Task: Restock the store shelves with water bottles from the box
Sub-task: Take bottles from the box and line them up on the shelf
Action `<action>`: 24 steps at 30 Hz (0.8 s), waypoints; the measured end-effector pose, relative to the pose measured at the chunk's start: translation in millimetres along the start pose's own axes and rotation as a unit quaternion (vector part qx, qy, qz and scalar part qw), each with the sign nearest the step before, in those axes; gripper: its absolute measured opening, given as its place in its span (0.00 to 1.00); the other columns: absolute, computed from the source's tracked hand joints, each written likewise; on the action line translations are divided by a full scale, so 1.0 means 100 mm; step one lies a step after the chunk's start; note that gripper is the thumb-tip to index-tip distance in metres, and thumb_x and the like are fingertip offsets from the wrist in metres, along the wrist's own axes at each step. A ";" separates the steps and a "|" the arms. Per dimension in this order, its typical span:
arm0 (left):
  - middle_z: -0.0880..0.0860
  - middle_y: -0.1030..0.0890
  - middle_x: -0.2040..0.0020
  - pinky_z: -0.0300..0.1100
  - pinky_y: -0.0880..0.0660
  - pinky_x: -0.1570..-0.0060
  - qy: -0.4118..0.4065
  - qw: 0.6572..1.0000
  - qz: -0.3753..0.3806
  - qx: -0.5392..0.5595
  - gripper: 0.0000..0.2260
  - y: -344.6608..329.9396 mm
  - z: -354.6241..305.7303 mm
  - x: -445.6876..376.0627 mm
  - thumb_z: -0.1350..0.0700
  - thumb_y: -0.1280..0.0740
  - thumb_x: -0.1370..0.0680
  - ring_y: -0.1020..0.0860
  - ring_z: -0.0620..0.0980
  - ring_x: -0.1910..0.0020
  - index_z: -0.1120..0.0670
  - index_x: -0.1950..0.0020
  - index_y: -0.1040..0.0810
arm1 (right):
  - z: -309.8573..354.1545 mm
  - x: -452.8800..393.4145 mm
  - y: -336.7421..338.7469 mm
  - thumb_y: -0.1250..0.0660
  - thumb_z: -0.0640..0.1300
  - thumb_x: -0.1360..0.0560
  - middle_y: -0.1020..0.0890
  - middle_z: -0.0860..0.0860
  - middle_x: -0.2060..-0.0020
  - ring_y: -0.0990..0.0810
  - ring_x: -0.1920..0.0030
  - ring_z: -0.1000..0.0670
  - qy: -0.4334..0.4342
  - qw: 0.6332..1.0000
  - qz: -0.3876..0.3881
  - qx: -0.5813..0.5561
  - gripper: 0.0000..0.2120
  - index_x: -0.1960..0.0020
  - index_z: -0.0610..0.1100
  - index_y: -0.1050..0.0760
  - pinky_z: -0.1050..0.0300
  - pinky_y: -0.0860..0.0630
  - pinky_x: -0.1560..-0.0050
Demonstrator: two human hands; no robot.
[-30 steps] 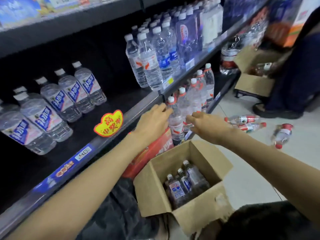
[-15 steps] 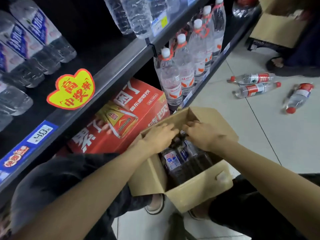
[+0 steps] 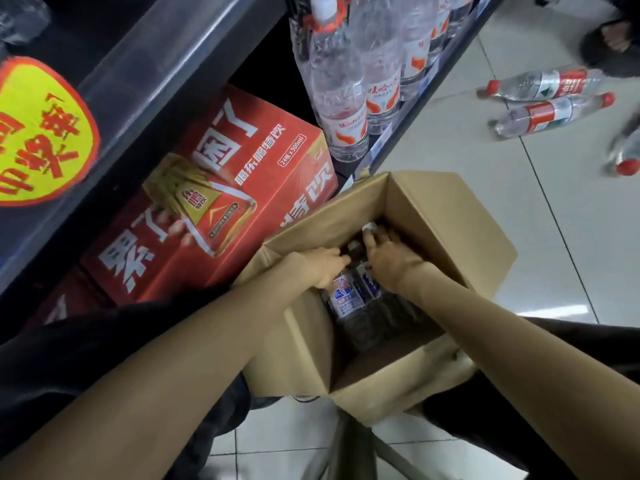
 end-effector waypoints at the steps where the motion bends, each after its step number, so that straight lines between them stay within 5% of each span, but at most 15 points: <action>1: 0.58 0.30 0.34 0.49 0.29 0.37 0.002 1.000 0.019 -0.002 0.32 -0.02 0.02 -0.06 0.52 0.27 0.26 0.28 0.59 0.34 0.57 0.27 0.36 | 0.00 -0.02 -0.01 0.49 0.49 0.16 0.54 0.36 0.23 0.53 0.23 0.37 -0.006 1.000 0.001 -0.008 0.32 0.22 0.36 0.61 0.45 0.51 0.24; 7: 0.58 0.32 0.28 0.53 0.30 0.33 0.011 0.991 0.115 -0.073 0.39 -0.21 0.05 -0.36 0.51 0.23 0.30 0.31 0.57 0.30 0.60 0.25 0.38 | 0.00 -0.12 -0.07 0.38 0.47 0.21 0.51 0.35 0.24 0.48 0.25 0.36 -0.021 0.996 0.007 -0.081 0.37 0.21 0.43 0.58 0.46 0.47 0.26; 11: 0.56 0.27 0.31 0.51 0.27 0.37 0.009 0.987 0.074 -0.140 0.35 -0.26 0.05 -0.42 0.55 0.24 0.30 0.29 0.57 0.32 0.59 0.28 0.34 | -0.08 -0.11 -0.02 0.31 0.36 0.29 0.40 0.40 0.29 0.38 0.31 0.38 -0.009 0.970 -0.013 -0.243 0.41 0.23 0.48 0.47 0.51 0.38 0.31; 15: 0.55 0.31 0.28 0.49 0.31 0.35 0.005 0.979 0.052 -0.195 0.40 -0.33 0.04 -0.45 0.51 0.24 0.29 0.35 0.55 0.28 0.59 0.24 0.42 | -0.10 -0.06 0.04 0.32 0.29 0.34 0.33 0.44 0.33 0.33 0.34 0.41 0.013 0.940 -0.037 -0.338 0.41 0.26 0.49 0.41 0.54 0.32 0.38; 19: 0.57 0.38 0.24 0.50 0.39 0.27 0.003 0.975 0.054 -0.214 0.42 -0.36 0.04 -0.49 0.48 0.28 0.26 0.40 0.56 0.25 0.60 0.21 0.49 | -0.09 -0.03 0.05 0.33 0.25 0.35 0.33 0.45 0.34 0.31 0.36 0.43 0.013 0.934 -0.064 -0.351 0.42 0.27 0.51 0.41 0.58 0.30 0.44; 24: 0.58 0.38 0.24 0.48 0.37 0.30 -0.005 0.972 0.058 -0.225 0.40 -0.36 0.03 -0.46 0.48 0.30 0.24 0.37 0.56 0.26 0.60 0.21 0.49 | -0.08 0.04 0.09 0.34 0.25 0.36 0.36 0.45 0.35 0.28 0.41 0.43 0.018 0.945 -0.079 -0.317 0.46 0.27 0.54 0.45 0.61 0.31 0.50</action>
Point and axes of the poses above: each hand's wrist, its own x-axis away from the middle knuckle, its own y-axis out of the back of the hand, z = x × y, the point moved 6 cm from there along -x, towards the middle knuckle
